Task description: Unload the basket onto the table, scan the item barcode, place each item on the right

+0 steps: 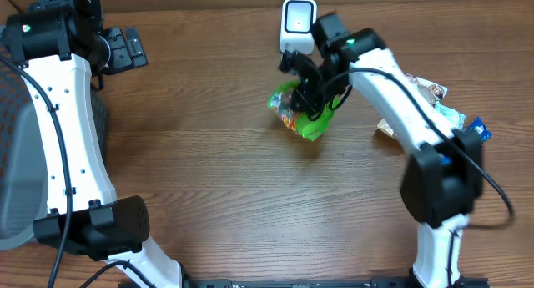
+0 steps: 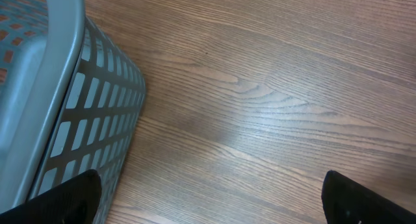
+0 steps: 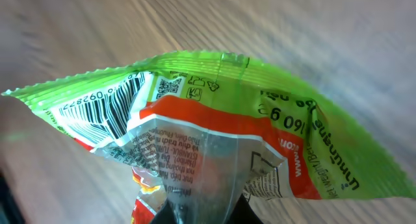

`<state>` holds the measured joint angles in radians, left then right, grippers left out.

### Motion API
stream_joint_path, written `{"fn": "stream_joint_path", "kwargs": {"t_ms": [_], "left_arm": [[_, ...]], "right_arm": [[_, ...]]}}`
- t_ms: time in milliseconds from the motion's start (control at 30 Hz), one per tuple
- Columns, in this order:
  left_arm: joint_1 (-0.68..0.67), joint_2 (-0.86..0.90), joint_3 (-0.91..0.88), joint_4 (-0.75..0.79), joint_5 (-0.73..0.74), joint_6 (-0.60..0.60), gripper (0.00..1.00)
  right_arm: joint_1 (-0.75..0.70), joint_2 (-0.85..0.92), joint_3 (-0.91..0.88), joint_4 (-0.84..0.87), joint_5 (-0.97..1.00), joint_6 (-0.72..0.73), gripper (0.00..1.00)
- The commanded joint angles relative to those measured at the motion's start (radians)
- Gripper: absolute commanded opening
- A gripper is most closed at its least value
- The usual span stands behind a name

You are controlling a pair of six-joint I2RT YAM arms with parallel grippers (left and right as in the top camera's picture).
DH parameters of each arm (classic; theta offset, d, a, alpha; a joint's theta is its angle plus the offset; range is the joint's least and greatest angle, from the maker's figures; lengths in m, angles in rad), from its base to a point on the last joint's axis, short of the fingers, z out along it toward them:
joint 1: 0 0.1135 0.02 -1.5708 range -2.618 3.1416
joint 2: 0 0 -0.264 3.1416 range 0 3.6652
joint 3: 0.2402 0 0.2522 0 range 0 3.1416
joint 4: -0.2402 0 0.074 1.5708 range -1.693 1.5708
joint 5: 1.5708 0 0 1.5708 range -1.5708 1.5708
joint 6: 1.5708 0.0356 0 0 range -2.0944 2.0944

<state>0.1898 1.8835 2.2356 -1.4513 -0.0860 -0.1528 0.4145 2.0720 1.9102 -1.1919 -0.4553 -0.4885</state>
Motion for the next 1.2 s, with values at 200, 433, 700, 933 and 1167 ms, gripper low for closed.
{"fn": "stream_joint_path", "kwargs": {"t_ms": [200,433,700,933,1167], "left_arm": [[-0.008,0.01,0.005,0.0,0.001,0.019,1.0],[-0.008,0.01,0.005,0.0,0.002,0.019,1.0],[-0.008,0.01,0.005,0.0,0.002,0.019,1.0],[-0.008,0.01,0.005,0.0,0.002,0.019,1.0],[-0.008,0.01,0.005,0.0,0.002,0.019,1.0]], "right_arm": [[0.064,-0.231,0.047,-0.003,0.012,-0.088,0.04],[0.128,-0.294,0.047,0.016,0.12,-0.08,0.04],[0.136,-0.313,0.045,0.038,0.19,-0.061,0.04],[0.135,-0.272,-0.023,0.107,0.255,0.14,0.04],[0.134,-0.206,-0.211,0.279,0.528,0.774,0.04]]}}
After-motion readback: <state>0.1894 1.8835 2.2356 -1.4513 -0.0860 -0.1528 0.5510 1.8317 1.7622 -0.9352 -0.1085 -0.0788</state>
